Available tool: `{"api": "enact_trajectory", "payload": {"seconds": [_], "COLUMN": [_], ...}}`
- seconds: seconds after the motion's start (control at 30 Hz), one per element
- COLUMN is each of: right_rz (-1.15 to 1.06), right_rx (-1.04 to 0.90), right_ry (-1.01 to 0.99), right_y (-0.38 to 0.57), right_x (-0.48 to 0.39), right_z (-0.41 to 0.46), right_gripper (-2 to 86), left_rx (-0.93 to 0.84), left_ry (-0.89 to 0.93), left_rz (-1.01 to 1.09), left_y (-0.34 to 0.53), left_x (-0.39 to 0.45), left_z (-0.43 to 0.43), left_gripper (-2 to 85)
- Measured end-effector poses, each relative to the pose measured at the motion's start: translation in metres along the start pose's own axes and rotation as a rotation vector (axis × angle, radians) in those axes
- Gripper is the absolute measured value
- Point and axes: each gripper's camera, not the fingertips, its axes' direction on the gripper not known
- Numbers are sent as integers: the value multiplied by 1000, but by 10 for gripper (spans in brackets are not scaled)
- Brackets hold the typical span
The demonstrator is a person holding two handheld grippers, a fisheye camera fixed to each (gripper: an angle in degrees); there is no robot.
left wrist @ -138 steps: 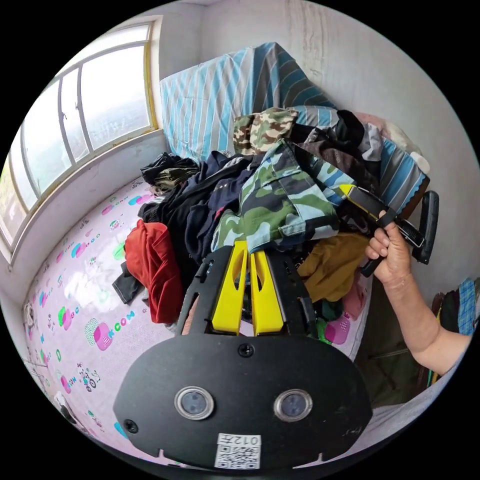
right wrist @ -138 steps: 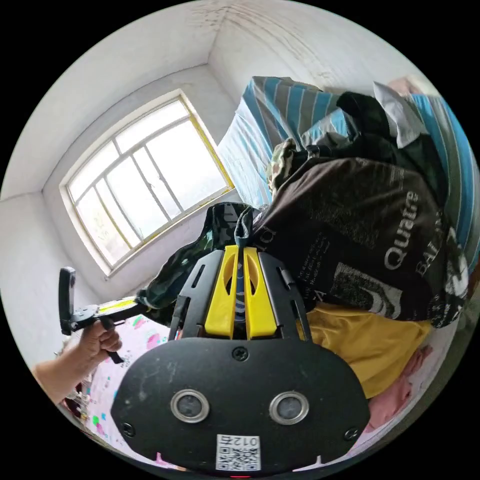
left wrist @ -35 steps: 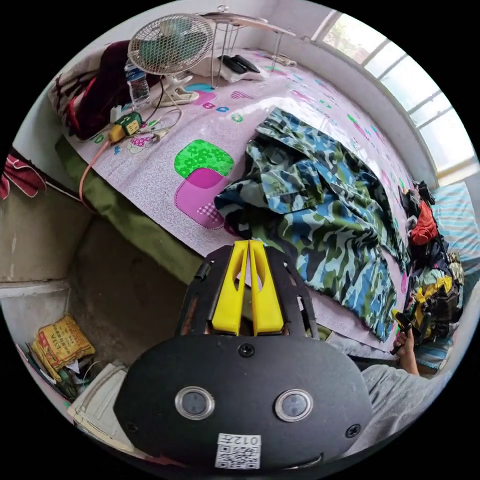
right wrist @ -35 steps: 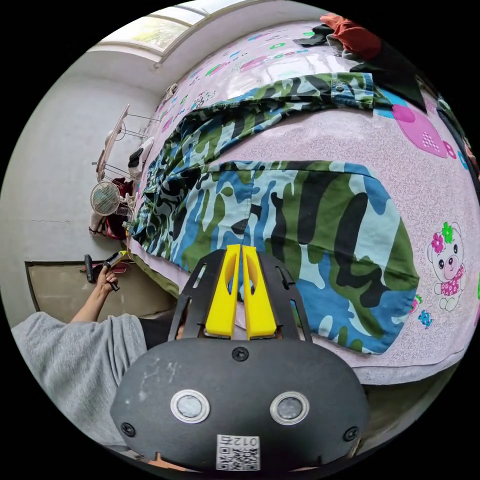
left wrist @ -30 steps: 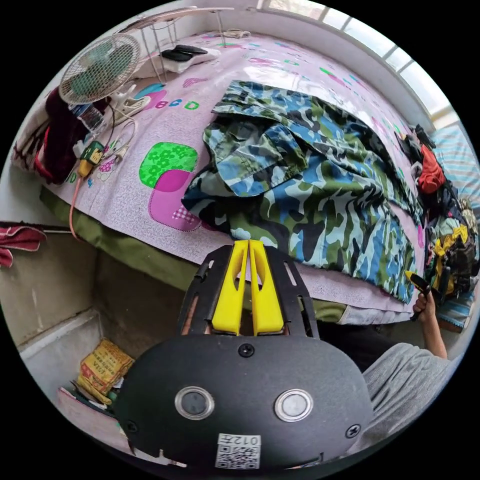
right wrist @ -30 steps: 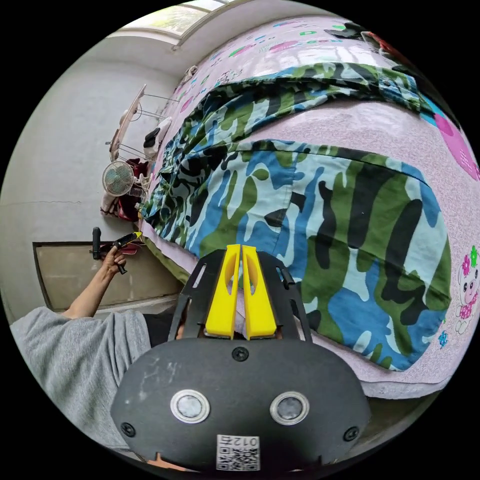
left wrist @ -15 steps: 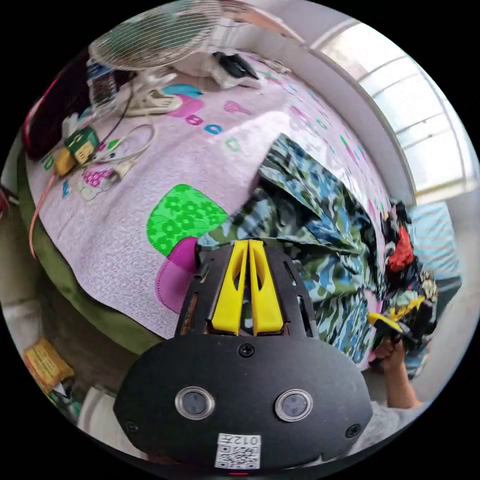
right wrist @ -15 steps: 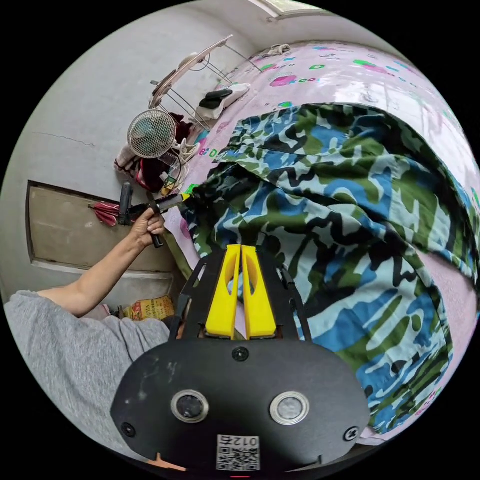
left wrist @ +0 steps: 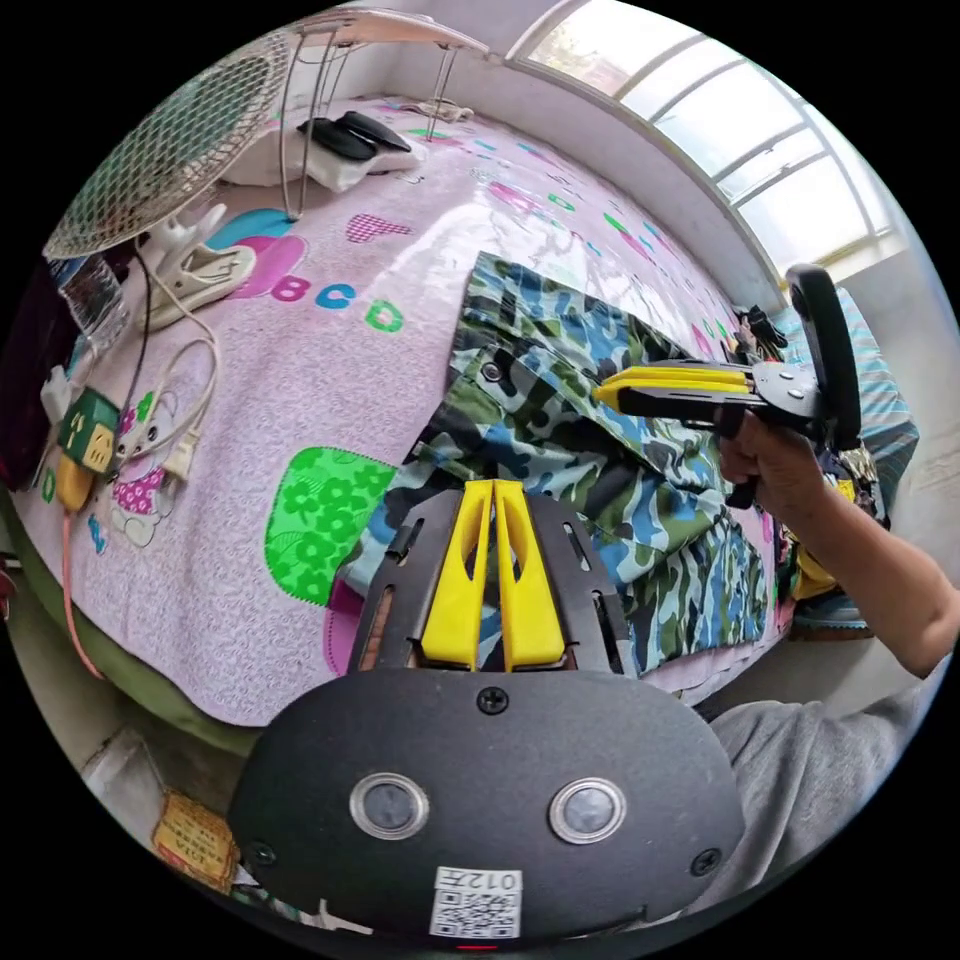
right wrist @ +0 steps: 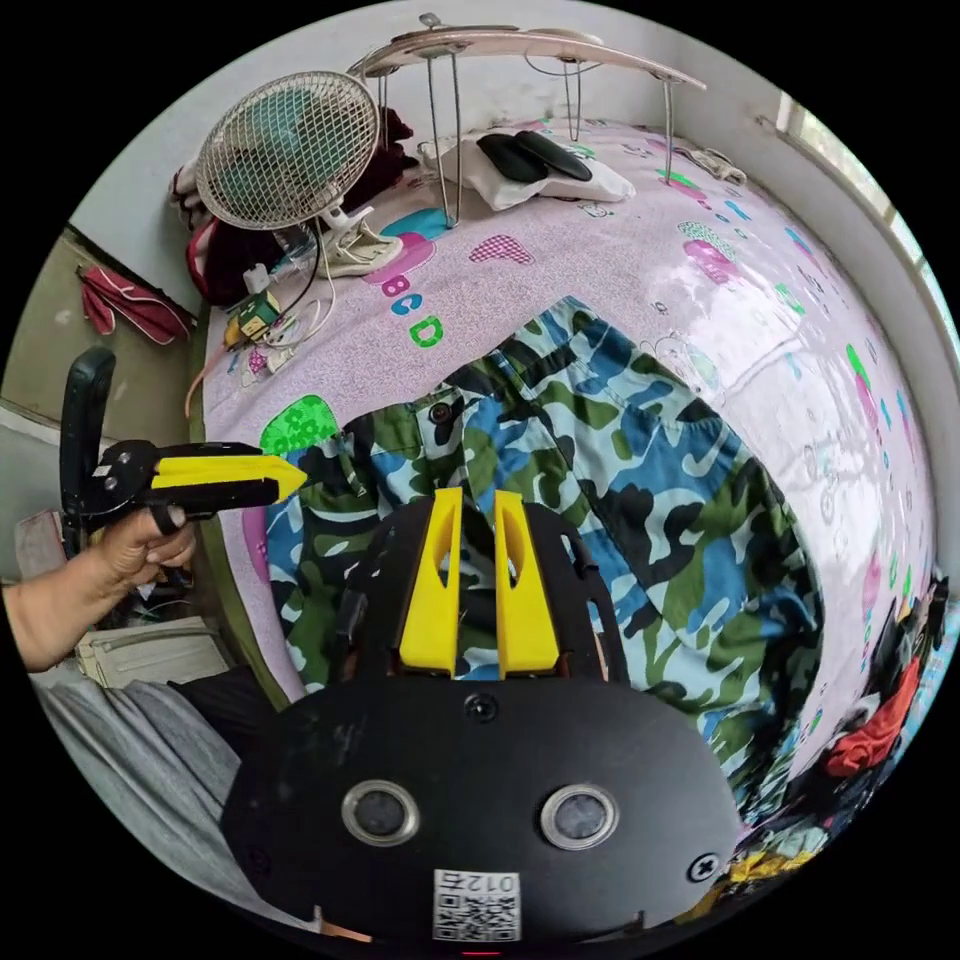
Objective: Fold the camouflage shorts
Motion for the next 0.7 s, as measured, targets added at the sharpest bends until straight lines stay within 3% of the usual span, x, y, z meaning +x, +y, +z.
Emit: {"api": "enact_trajectory", "payload": {"seconds": [0.1,0.23,0.37,0.6,0.7], "right_rz": [-83,-260,-281,260,329], "right_rx": [-76,-177,-238,32,136], "right_ry": [-24,115,189,-121,-221], "right_y": [11,49,66,102,125], "right_x": [16,24,46,166,192], "right_z": [11,30,43,-19,-34], "right_gripper": [78,83,61,2,-4], "left_rx": [-34,-97,-132,-117,-117], "left_ry": [16,-16,-32,29,47], "left_rz": [50,100,68,18,1], "left_y": [-22,-36,-26,1,15], "left_x": [12,22,22,17,18], "left_z": [10,22,17,-12,-25], "left_gripper": [4,4,4,3,2]}}
